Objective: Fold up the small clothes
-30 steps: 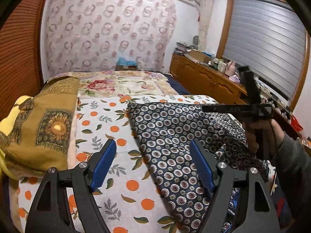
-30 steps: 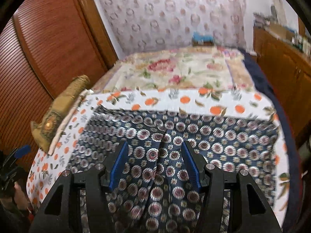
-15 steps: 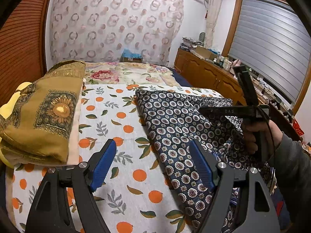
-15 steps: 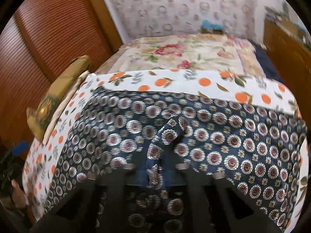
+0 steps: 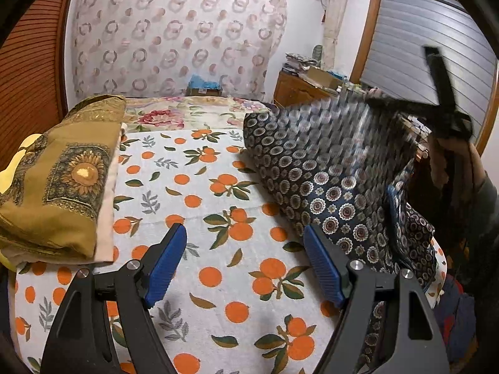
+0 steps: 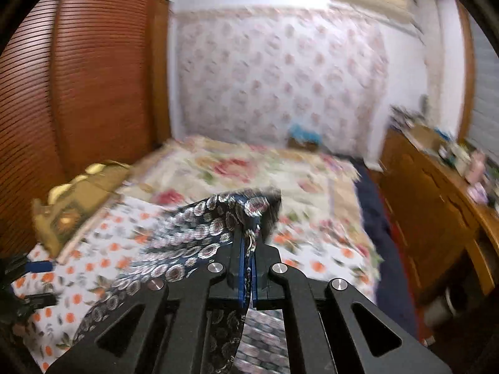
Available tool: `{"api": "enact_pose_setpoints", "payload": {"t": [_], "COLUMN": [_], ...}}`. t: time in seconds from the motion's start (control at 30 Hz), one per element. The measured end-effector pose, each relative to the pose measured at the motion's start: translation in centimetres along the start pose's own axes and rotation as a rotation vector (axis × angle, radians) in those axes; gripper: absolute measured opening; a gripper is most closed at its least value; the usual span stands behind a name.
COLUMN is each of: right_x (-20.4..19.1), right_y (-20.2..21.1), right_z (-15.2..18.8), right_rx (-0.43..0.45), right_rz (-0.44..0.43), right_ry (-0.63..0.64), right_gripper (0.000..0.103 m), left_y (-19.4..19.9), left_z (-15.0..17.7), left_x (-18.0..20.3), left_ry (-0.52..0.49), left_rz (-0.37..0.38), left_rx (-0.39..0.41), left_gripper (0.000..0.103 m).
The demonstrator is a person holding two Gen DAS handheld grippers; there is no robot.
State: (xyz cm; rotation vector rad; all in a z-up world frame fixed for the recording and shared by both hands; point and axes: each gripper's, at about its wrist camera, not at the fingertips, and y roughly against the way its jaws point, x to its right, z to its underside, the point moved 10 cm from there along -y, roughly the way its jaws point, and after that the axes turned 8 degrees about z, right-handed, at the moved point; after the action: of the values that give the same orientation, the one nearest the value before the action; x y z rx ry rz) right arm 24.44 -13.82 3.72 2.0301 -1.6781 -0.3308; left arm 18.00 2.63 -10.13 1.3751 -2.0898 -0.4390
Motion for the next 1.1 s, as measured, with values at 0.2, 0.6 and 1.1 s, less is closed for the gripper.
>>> {"api": "enact_pose_setpoints", "payload": {"t": [0.2, 0.6, 1.1], "right_x": [2.2, 0.2, 0.8], "right_y": [-3.2, -0.6, -2.5], "right_z": [4.1, 10.4, 13.0], "right_rx": [-0.112, -0.154, -0.268], "right_rz": [0.015, -0.066, -0.294], "right_ry": [-0.03, 0.018, -0.21], "right_gripper": [0.042, 0.042, 0.042], "left_y": [-0.3, -1.0, -1.5], "left_z": [0.2, 0.7, 1.1], "left_x": [0.4, 1.7, 2.4], "left_ry": [-0.009, -0.04, -0.042], "left_rz": [0.006, 0.012, 0.021], "left_rx": [-0.012, -0.035, -0.054], "left_gripper": [0.078, 0.078, 0.078]}}
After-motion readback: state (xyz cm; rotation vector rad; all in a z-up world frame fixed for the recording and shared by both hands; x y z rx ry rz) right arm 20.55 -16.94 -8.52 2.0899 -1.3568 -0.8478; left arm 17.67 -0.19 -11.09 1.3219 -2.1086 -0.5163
